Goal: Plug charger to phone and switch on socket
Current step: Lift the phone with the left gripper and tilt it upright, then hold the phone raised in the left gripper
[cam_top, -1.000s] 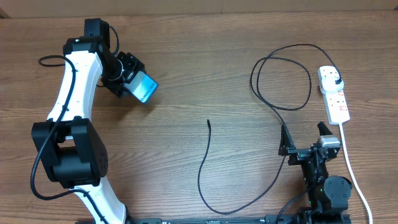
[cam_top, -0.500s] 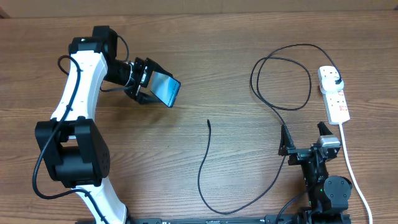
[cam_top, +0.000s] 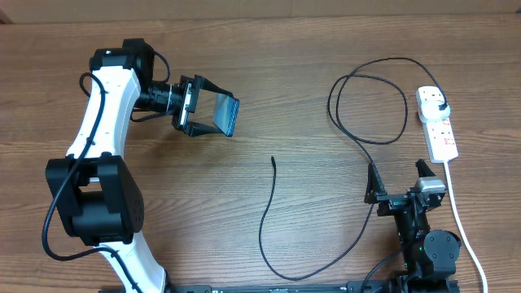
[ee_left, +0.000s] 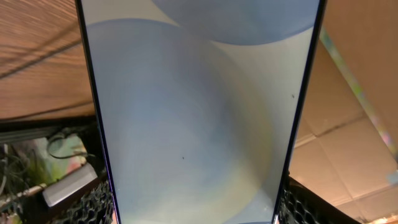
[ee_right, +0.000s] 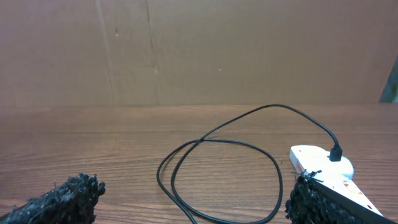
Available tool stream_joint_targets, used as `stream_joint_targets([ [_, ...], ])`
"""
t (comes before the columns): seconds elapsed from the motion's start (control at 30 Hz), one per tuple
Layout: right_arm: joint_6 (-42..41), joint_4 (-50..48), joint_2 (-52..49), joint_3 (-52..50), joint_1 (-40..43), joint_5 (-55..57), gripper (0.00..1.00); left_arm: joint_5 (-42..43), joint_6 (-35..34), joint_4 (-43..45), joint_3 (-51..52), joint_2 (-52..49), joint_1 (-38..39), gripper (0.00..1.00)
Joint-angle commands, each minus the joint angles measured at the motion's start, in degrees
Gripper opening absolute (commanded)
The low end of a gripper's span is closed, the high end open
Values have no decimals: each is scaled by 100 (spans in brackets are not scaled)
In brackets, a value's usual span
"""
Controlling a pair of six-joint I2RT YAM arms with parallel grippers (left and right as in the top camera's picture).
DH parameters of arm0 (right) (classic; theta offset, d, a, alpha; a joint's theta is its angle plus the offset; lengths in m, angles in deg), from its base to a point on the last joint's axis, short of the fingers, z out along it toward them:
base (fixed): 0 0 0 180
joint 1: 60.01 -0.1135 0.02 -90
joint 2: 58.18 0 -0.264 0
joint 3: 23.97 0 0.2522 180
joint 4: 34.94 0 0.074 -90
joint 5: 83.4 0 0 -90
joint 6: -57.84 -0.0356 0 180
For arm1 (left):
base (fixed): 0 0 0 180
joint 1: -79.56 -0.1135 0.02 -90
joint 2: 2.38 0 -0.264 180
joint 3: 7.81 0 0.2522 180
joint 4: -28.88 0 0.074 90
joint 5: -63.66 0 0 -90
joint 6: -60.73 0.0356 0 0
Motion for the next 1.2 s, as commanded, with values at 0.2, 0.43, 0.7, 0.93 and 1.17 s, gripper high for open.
stream_joint_targets([
  [0.2, -15, -13, 48, -61, -26, 76, 100, 874, 229, -24, -136, 216, 4, 4],
  [0.43, -15, -13, 48, -61, -26, 76, 100, 955, 267, -22, -136, 216, 4, 4],
  [0.7, -15, -13, 48, -59, -26, 76, 100, 960, 267, -22, -136, 216, 4, 4],
  [0.93, -15, -13, 48, -59, -26, 76, 100, 955, 264, -24, -136, 216, 4, 4],
  [1.17, -15, -13, 48, -61, -26, 76, 100, 957, 264, -24, -136, 216, 4, 4],
])
